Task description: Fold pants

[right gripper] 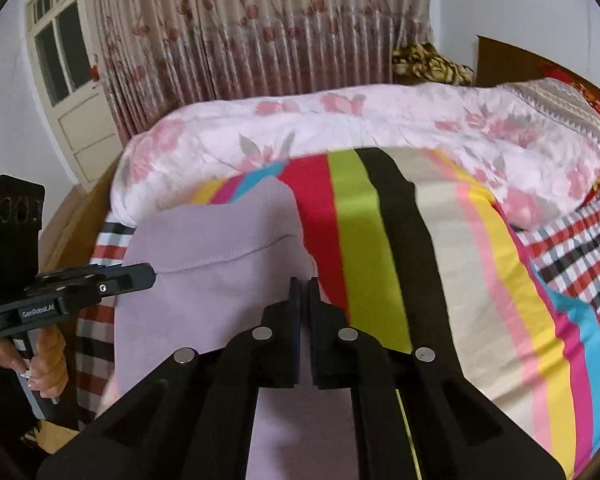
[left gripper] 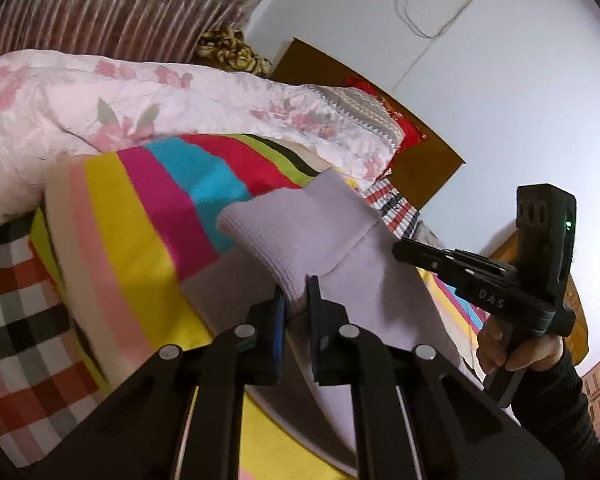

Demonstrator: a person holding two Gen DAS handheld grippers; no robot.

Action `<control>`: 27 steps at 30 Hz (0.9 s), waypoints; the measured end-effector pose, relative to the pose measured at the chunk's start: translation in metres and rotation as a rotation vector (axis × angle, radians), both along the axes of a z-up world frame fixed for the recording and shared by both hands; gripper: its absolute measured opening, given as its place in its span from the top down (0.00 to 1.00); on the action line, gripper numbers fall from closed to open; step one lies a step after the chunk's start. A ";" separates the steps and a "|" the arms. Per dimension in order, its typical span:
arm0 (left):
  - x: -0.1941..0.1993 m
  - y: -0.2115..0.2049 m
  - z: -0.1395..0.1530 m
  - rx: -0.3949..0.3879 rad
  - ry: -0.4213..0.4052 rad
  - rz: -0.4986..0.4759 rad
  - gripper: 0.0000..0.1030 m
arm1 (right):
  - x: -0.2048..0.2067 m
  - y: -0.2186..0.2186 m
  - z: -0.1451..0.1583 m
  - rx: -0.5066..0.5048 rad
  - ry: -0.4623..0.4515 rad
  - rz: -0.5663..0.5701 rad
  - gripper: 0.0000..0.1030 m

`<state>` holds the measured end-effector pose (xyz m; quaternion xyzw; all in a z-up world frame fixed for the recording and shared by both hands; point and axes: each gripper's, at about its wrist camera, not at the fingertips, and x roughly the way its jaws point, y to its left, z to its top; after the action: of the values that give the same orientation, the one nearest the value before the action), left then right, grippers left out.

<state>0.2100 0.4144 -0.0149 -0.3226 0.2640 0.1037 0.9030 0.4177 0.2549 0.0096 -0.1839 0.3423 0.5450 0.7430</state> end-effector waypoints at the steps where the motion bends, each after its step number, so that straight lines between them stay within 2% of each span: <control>1: 0.004 0.005 -0.006 -0.019 0.029 -0.015 0.91 | -0.001 0.005 -0.003 -0.020 -0.005 -0.002 0.95; 4: 0.018 0.022 -0.043 -0.117 0.130 -0.039 0.89 | 0.003 0.026 -0.036 -0.153 0.011 -0.022 0.94; 6: 0.014 0.026 -0.056 -0.147 0.133 -0.034 0.86 | 0.005 0.027 -0.047 -0.154 0.043 -0.032 0.93; 9: 0.010 0.025 -0.052 -0.119 0.129 -0.010 0.86 | 0.008 0.021 -0.047 -0.112 0.073 -0.067 0.86; 10: 0.011 0.024 -0.052 -0.116 0.134 -0.004 0.86 | 0.008 0.018 -0.044 -0.109 0.066 -0.081 0.67; 11: 0.011 0.023 -0.052 -0.114 0.137 0.001 0.86 | 0.005 0.013 -0.039 -0.119 0.046 -0.115 0.53; 14: 0.010 0.018 -0.044 -0.061 0.151 0.004 0.86 | -0.014 -0.015 -0.016 -0.096 0.011 -0.148 0.51; 18: 0.014 0.015 -0.046 -0.004 0.171 -0.023 0.86 | -0.075 -0.073 0.002 -0.108 -0.040 -0.152 0.51; 20: 0.016 0.018 -0.051 -0.020 0.170 -0.024 0.84 | -0.111 -0.098 -0.009 -0.134 -0.020 -0.163 0.51; 23: 0.017 0.021 -0.055 -0.041 0.161 -0.014 0.82 | -0.160 -0.107 -0.045 -0.265 0.001 -0.146 0.51; 24: 0.015 0.021 -0.054 -0.052 0.161 -0.001 0.79 | -0.177 -0.108 -0.054 -0.294 -0.005 -0.124 0.50; 25: 0.014 0.019 -0.052 -0.051 0.169 0.010 0.77 | -0.196 -0.112 -0.057 -0.301 -0.050 -0.118 0.50; 27: 0.003 0.008 -0.035 0.021 0.212 0.097 0.26 | -0.216 -0.124 -0.048 -0.267 -0.056 -0.122 0.50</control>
<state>0.2127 0.4222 -0.0502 -0.3129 0.3409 0.1835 0.8673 0.2020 0.1310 -0.0384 -0.2751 0.4015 0.4432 0.7528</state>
